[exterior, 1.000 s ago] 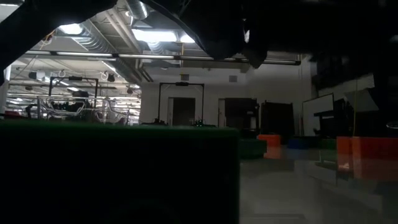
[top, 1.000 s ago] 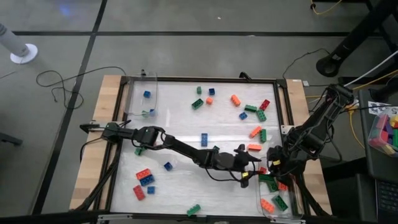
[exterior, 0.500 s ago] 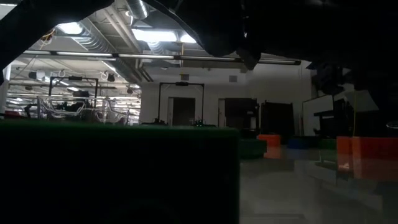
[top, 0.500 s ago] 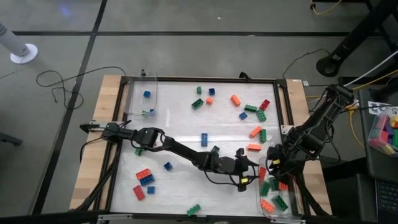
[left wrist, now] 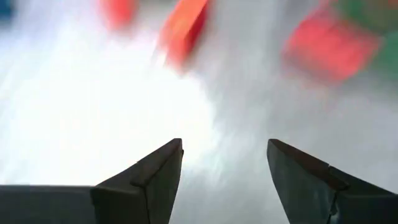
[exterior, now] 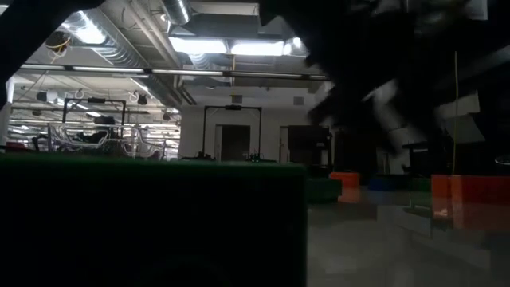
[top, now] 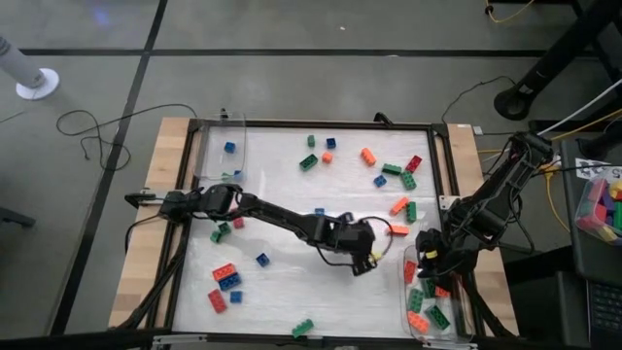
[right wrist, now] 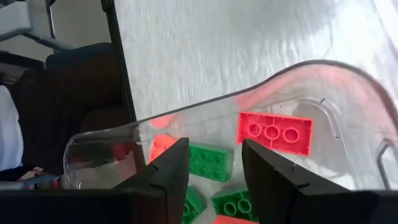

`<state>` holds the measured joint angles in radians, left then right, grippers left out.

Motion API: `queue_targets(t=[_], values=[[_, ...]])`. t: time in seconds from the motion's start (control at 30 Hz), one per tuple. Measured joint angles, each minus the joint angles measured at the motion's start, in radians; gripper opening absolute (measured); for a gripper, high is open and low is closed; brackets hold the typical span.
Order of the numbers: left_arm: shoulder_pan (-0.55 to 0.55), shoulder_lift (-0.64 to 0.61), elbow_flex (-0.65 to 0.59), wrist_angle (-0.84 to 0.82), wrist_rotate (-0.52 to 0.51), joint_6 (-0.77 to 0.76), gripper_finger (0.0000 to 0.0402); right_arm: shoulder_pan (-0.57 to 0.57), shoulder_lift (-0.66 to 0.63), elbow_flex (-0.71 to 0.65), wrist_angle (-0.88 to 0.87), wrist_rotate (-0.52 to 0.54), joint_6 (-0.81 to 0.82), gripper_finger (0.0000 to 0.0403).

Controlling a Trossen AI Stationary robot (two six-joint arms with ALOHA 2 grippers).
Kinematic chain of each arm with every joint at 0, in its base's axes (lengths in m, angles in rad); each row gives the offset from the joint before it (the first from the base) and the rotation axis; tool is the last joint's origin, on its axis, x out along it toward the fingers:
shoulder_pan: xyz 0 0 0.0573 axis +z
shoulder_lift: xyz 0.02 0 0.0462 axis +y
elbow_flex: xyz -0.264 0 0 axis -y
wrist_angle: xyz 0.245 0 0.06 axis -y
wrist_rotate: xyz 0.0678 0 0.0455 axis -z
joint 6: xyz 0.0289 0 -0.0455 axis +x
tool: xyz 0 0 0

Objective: Sort blocks by size
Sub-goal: Put the 8 stud green game piece into the bottom transparent bin

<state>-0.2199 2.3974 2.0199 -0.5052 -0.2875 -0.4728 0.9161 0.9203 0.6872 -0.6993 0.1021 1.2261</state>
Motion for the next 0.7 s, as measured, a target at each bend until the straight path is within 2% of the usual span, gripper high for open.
queue_targets(t=[0.1,0.23,0.43,0.7], values=[[0.0,0.002,-0.001,-0.159,-0.047,-0.08,0.0224,0.0,0.0,0.0,0.0,0.017,-0.001,0.0147],[-0.002,0.0,-0.001,-0.26,-0.138,-0.151,0.0224,0.0,0.0,0.0,-0.003,0.019,-0.004,0.0147],[0.0,-0.003,-0.001,-0.297,-0.153,-0.222,0.0224,0.0,0.0,0.0,-0.007,0.021,-0.004,0.0147],[-0.001,-0.003,-0.001,-0.301,-0.154,-0.208,0.0224,0.0,0.0,0.0,-0.008,0.021,-0.005,0.0147]])
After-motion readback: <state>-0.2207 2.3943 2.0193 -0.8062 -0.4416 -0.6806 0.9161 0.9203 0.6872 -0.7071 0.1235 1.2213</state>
